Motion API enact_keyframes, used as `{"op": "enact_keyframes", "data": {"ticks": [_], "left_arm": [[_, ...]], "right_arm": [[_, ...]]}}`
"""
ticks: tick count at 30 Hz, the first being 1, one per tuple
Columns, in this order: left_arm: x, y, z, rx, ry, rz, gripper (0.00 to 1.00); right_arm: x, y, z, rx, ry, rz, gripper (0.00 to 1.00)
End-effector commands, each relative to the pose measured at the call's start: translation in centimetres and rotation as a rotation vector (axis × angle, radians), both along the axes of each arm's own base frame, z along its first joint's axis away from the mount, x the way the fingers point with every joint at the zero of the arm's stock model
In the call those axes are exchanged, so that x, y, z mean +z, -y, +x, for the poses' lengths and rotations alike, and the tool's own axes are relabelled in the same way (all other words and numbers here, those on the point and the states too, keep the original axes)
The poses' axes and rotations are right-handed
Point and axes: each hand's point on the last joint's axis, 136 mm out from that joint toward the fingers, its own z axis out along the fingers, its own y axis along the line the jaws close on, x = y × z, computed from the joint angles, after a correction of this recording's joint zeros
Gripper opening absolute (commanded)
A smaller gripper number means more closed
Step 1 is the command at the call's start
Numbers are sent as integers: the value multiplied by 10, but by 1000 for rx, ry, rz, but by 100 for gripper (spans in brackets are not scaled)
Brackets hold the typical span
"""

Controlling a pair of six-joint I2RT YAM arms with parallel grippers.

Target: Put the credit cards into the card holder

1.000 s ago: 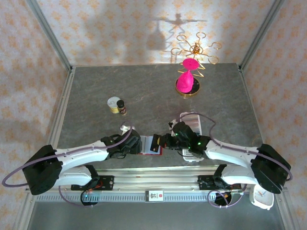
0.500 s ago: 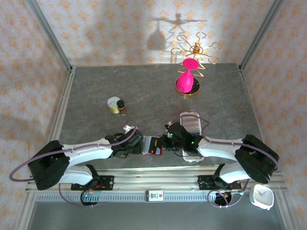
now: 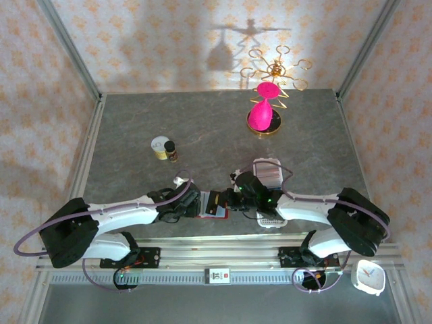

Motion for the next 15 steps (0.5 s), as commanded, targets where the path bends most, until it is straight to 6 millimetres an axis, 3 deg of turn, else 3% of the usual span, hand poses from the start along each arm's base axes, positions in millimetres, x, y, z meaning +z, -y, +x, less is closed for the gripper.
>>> {"op": "enact_keyframes", "data": {"ticks": [1, 15], "left_arm": [[-6, -5, -1, 7, -5, 10, 48], [-9, -7, -6, 10, -13, -2, 42]], "right_arm": [[14, -12, 8, -7, 27, 46, 0], [6, -14, 13, -27, 21, 35, 0]]}}
